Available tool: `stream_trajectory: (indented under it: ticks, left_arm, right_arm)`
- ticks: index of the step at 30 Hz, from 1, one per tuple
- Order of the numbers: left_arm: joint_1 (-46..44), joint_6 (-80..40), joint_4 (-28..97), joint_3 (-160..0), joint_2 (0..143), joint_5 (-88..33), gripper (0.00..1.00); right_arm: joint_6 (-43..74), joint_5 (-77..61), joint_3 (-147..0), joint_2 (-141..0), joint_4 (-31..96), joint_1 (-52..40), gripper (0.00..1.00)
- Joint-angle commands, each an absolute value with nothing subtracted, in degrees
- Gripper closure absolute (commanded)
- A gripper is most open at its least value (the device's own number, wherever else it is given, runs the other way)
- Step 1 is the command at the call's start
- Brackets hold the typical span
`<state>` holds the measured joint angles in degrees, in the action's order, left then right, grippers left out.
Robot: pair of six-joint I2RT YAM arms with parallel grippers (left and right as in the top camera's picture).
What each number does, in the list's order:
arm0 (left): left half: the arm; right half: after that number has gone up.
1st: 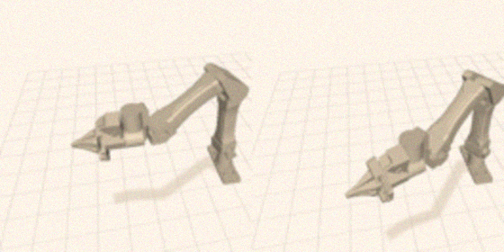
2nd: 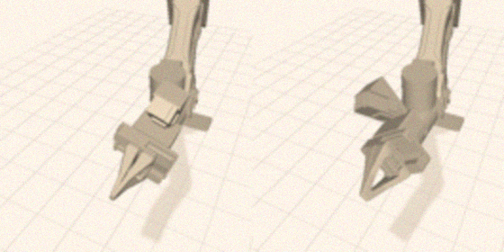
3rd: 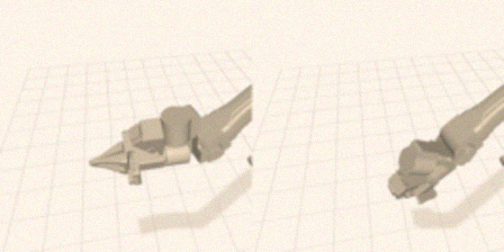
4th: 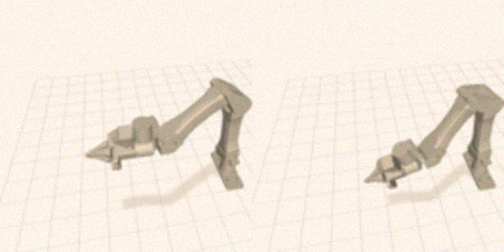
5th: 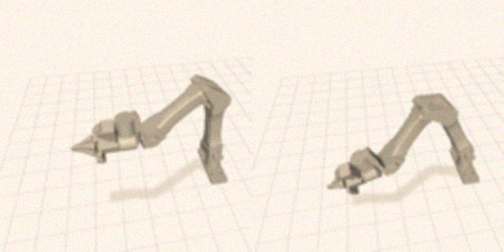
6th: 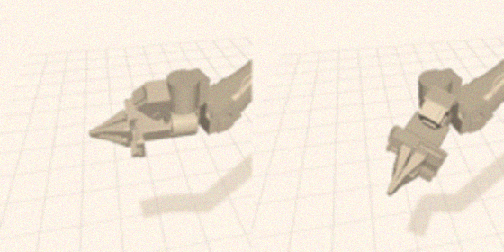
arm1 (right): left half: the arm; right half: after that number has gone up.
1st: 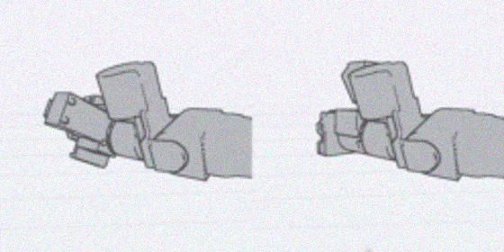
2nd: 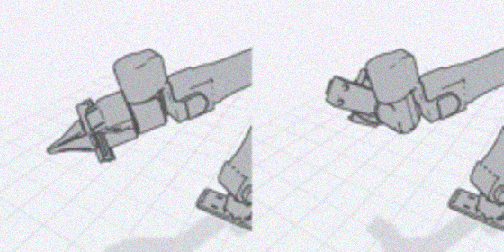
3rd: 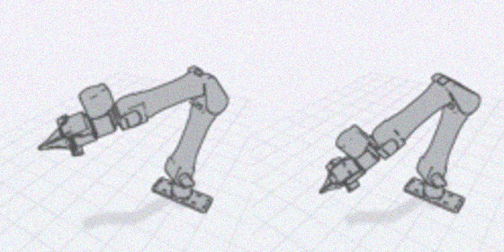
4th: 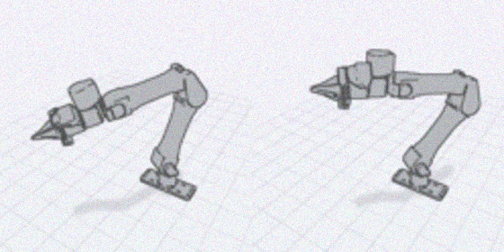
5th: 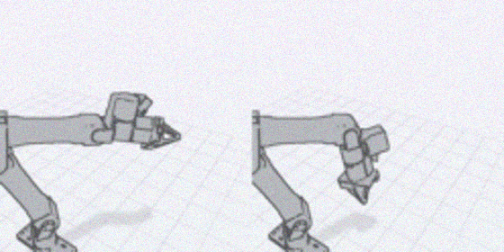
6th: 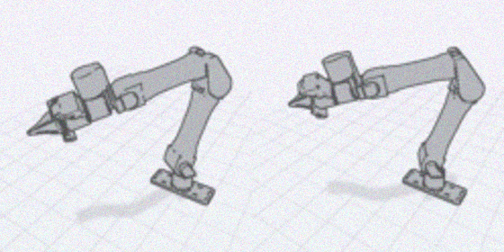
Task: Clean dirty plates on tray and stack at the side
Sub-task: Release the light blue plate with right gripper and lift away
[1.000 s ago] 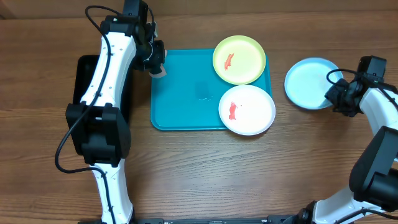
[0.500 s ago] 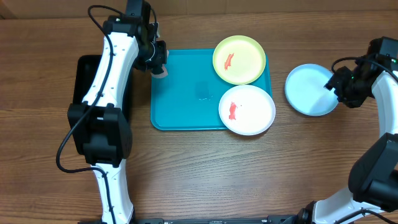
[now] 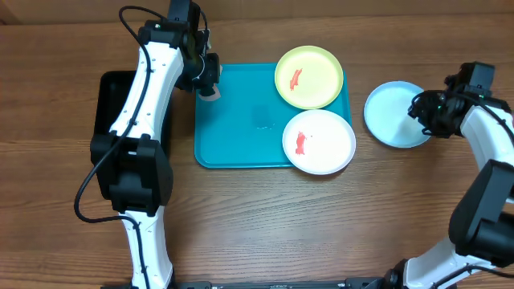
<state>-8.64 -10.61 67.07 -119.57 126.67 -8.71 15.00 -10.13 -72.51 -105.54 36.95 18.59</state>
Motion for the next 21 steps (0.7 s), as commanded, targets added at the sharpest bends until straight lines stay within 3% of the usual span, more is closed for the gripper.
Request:
stream_trajectory:
  ticks: [1,21]
  left_arm:
    - [-9.04,-11.40,66.87,-120.16,126.32,-8.36,0.96]
    - [-9.04,-11.40,66.85,-120.16,126.32,-8.36,0.96]
  right_arm:
    - [14.79,-10.15,-71.94,-108.18,35.83,17.96,0.49]
    - [14.96,-10.17,-71.94,-115.85,35.00,17.63,0.53]
